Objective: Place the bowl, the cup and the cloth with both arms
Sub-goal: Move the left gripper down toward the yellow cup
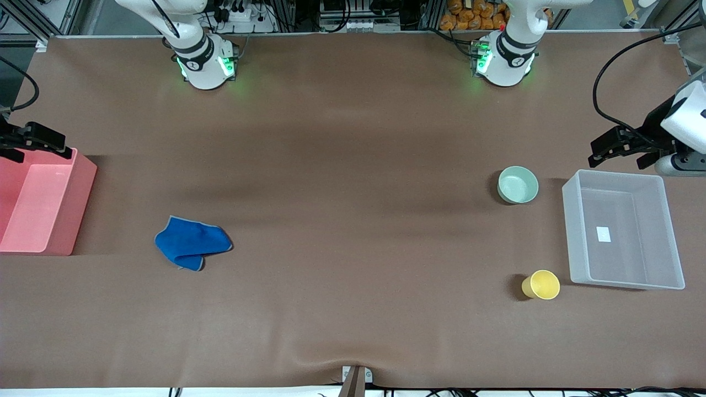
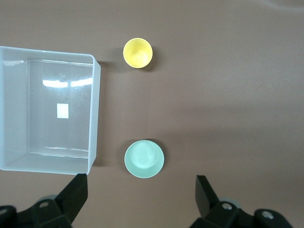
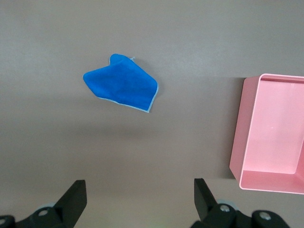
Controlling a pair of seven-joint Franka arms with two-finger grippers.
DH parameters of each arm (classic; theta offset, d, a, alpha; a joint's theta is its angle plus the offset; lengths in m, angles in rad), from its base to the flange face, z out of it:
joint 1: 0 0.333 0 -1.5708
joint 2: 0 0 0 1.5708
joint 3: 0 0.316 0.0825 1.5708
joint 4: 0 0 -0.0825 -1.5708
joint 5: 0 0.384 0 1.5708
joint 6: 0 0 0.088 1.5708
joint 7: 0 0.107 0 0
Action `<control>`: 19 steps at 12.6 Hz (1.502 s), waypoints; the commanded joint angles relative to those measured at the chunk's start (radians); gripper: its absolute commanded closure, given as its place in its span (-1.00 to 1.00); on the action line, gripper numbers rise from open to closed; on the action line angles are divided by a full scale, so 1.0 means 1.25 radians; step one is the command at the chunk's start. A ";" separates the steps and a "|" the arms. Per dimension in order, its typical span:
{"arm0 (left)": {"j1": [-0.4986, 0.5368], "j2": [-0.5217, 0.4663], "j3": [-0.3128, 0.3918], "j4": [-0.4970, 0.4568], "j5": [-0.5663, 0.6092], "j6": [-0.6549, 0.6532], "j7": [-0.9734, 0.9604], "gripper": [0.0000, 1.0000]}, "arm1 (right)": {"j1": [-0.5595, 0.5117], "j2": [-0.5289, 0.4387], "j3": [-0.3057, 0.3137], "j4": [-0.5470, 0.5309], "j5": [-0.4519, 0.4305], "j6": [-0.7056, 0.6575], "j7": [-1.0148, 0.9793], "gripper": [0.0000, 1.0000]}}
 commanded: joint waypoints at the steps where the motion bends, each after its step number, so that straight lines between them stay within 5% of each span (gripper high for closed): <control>1: 0.001 -0.002 -0.008 -0.001 0.021 -0.011 -0.011 -1.00 | -0.006 -0.003 0.004 -0.001 -0.003 -0.004 0.004 -1.00; 6: 0.001 0.019 -0.008 0.004 0.019 -0.009 -0.014 -1.00 | -0.006 -0.002 0.004 -0.001 -0.003 -0.006 0.004 -1.00; 13: 0.030 0.182 0.003 0.094 0.013 0.061 -0.015 -1.00 | -0.010 -0.001 0.004 -0.001 -0.002 -0.006 0.004 -1.00; 19: 0.051 0.318 0.001 0.109 -0.003 0.286 -0.005 -1.00 | -0.010 0.001 0.002 -0.001 -0.002 -0.004 0.003 -1.00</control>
